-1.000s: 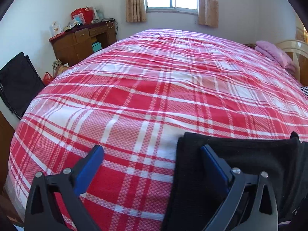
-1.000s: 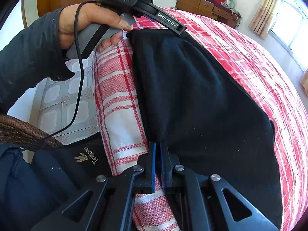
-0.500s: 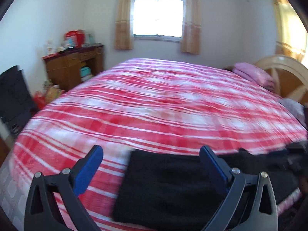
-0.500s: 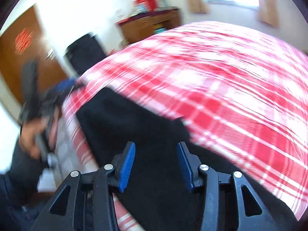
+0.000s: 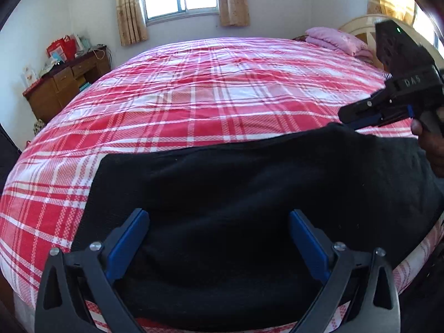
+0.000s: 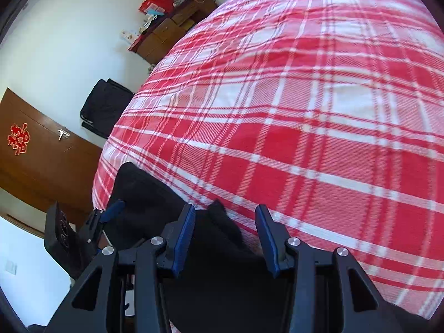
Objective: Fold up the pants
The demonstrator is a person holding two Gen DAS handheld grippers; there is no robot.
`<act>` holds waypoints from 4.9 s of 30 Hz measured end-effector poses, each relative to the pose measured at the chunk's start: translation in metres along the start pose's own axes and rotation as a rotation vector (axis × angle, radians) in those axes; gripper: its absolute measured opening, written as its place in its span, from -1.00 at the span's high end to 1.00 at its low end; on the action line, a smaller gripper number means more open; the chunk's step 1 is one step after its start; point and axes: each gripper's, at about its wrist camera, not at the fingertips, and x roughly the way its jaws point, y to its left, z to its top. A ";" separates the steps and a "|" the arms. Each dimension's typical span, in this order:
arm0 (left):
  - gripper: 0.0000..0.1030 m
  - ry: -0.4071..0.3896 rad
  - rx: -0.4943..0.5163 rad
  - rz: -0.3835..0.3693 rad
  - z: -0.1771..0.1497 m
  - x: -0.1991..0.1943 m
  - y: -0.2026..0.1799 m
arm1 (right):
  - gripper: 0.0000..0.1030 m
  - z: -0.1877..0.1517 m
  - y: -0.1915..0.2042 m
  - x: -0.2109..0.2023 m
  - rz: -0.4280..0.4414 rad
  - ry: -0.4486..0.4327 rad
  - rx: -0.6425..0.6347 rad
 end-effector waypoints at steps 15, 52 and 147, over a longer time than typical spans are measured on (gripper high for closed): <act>-1.00 -0.002 0.033 0.012 -0.005 -0.001 -0.005 | 0.88 -0.002 -0.015 0.013 0.113 0.042 0.123; -1.00 0.028 0.170 -0.034 -0.014 -0.006 -0.003 | 0.11 -0.115 0.040 -0.030 -0.154 0.158 -0.444; -1.00 -0.013 0.259 -0.007 0.054 -0.030 -0.106 | -0.17 -0.229 -0.135 -0.327 -0.758 -0.548 0.294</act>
